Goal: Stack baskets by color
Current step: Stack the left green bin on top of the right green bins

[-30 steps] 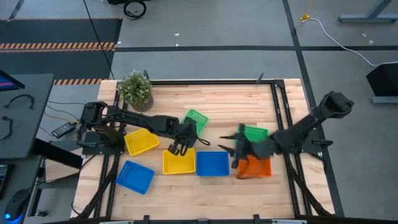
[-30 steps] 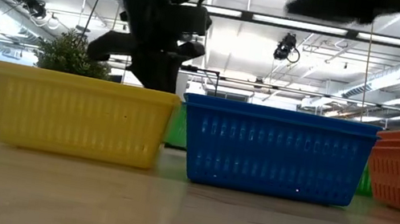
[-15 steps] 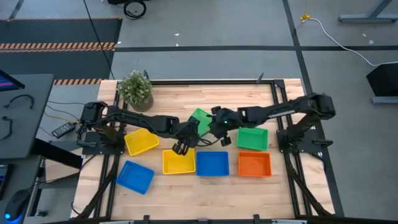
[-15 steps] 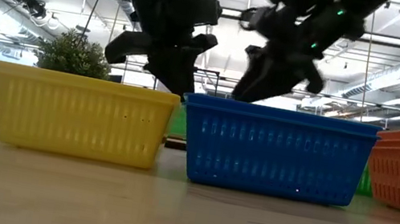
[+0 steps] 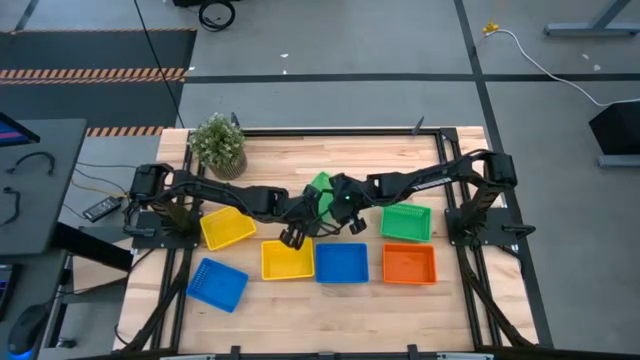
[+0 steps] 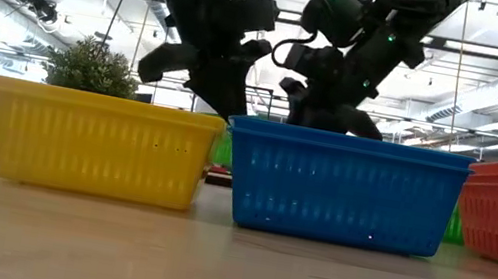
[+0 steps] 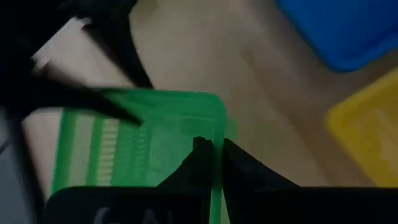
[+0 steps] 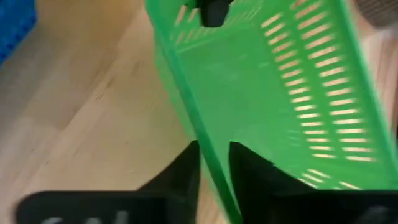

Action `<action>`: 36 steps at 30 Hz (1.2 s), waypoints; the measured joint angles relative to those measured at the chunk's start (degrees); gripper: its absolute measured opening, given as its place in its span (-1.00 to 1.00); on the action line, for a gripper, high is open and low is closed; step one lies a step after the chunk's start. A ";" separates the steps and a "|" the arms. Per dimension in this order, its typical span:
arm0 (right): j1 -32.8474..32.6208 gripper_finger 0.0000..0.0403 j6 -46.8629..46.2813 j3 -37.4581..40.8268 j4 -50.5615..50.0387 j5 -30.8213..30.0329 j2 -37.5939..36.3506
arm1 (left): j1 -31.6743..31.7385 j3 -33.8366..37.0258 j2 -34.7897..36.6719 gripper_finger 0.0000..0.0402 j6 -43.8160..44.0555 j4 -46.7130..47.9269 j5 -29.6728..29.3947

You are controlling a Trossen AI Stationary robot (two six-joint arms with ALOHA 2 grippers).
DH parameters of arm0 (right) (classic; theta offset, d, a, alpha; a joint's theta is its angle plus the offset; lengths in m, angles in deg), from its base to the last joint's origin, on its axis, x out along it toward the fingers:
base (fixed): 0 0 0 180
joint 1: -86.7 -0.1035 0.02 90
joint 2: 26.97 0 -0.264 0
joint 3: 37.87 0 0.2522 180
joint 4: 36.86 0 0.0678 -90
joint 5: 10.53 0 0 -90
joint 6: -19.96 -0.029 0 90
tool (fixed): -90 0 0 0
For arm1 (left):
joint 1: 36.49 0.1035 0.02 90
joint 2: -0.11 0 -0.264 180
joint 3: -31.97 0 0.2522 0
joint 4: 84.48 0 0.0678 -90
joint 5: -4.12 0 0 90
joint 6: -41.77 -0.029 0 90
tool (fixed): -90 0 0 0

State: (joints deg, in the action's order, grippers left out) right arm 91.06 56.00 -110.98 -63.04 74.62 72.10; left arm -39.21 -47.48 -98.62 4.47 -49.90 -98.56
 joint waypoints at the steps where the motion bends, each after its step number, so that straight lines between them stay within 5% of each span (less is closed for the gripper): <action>1: -0.06 -0.67 -1.58 0.02 -0.50 -0.26 -0.30 | -0.01 0.00 0.00 -0.86 0.75 -0.04 -1.54; 4: -0.53 -0.93 -6.88 0.11 -3.40 -0.67 -1.78 | 0.61 -0.05 0.11 -0.73 2.43 0.21 -5.90; 11: -5.98 -0.97 -20.46 0.09 -12.99 -11.29 -9.55 | 3.26 0.09 2.18 -0.24 9.89 6.05 -18.68; 15: -11.61 -0.96 -32.28 0.02 -21.54 -15.09 -16.62 | 5.02 0.32 4.44 -0.09 18.92 8.12 -20.25; 26: -30.42 -0.98 -68.09 4.99 -45.14 -18.08 -30.70 | 4.90 1.75 4.69 -0.15 31.79 9.01 -19.87; 36: -34.23 -0.97 -76.90 17.24 -43.38 -20.20 -35.76 | 2.78 1.75 4.68 -0.22 29.62 4.55 -19.81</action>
State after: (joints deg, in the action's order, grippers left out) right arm 56.83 -20.90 -93.74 -106.42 54.42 36.34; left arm -36.43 -45.73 -93.95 34.09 -45.35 -118.37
